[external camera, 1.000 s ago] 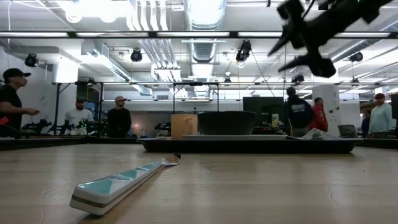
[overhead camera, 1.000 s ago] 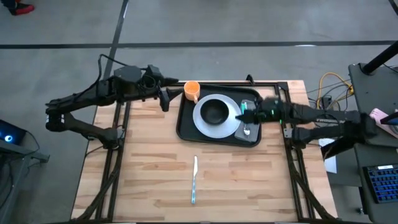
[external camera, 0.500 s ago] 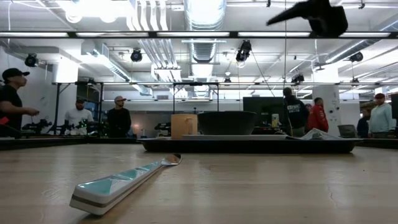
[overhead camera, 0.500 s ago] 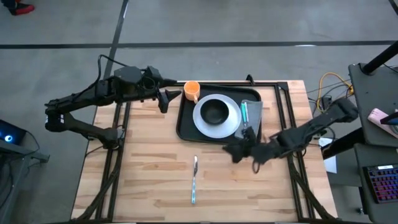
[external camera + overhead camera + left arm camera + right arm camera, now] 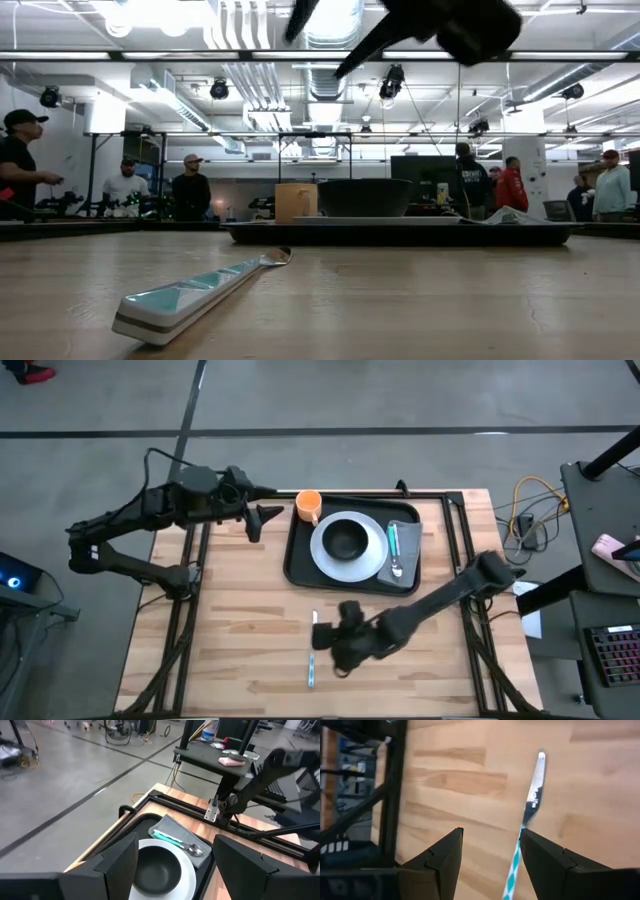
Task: Set up tray
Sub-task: Put the green and white knife on the gray napkin to the right of the green and white fork on the black tray
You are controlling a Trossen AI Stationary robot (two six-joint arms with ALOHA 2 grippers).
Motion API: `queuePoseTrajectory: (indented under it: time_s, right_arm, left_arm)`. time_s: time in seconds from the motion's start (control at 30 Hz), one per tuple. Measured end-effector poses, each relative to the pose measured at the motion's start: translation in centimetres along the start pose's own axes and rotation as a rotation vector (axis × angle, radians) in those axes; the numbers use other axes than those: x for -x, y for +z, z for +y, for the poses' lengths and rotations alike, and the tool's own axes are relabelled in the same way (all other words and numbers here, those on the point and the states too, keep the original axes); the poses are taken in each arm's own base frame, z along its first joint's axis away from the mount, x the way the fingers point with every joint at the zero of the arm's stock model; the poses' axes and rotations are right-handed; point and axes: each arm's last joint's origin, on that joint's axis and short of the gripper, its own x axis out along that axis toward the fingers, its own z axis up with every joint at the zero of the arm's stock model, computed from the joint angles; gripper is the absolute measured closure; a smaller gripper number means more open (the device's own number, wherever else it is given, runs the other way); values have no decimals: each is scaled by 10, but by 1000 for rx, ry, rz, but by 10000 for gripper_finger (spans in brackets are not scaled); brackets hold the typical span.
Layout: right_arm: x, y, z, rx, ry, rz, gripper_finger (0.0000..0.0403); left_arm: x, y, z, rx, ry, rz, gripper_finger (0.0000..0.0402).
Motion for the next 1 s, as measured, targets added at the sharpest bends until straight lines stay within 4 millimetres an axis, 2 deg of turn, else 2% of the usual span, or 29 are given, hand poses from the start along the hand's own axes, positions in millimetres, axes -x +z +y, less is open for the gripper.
queuePoseTrajectory:
  time_s: [0.2,0.33,0.53,0.7,0.87,1.0]
  right_arm:
    - [-45,-22,11,-35,-38,2,216]
    - [-69,-35,11,-19,-125,41,216]
    - [-84,-47,12,29,-285,75,216]
    - [-101,-57,14,42,-291,76,216]
    - [-122,-66,4,44,-335,75,217]
    - [-126,-68,-2,21,-370,78,223]
  left_arm:
    - [18,4,3,-58,-10,-48,165]
    - [24,5,4,-76,-13,-60,165]
    - [28,4,5,-79,-16,-47,165]
    - [29,1,5,-85,-11,-22,165]
    - [29,0,6,-86,-11,-17,165]
    - [28,-1,6,-86,-10,-14,165]
